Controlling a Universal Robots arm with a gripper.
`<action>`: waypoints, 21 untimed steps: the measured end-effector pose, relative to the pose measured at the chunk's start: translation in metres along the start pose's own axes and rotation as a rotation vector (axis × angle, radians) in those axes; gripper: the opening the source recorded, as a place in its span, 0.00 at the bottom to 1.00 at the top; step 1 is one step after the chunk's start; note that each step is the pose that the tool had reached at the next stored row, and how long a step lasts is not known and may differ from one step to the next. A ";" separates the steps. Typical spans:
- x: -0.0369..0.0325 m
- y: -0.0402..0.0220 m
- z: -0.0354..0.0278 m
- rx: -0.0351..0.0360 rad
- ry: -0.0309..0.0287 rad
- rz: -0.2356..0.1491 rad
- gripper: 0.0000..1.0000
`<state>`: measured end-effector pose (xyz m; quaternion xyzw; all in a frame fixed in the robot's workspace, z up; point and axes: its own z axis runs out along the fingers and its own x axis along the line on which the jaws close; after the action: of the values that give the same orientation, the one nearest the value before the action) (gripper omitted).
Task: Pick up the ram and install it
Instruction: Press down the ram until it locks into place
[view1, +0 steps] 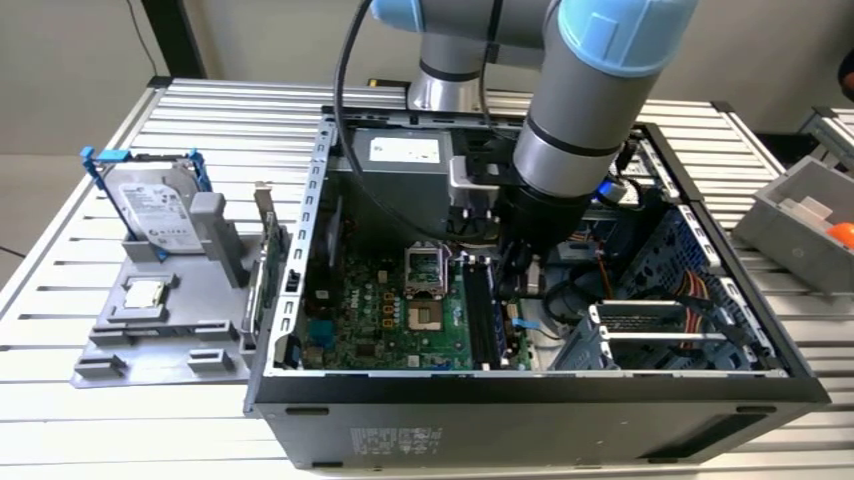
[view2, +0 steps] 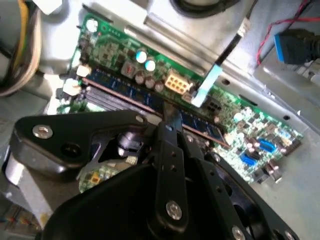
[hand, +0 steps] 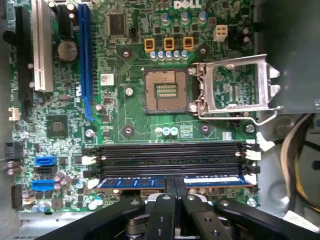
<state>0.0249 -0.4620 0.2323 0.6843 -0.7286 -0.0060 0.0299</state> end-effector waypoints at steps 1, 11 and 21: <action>0.0001 0.0002 -0.0046 0.0000 -0.0001 0.000 0.00; 0.0018 0.0025 -0.0503 0.0000 0.0003 0.000 0.00; 0.0029 0.0041 -0.0820 -0.0028 0.0003 0.000 0.00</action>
<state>0.0249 -0.4620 0.3145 0.6843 -0.7285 -0.0069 0.0309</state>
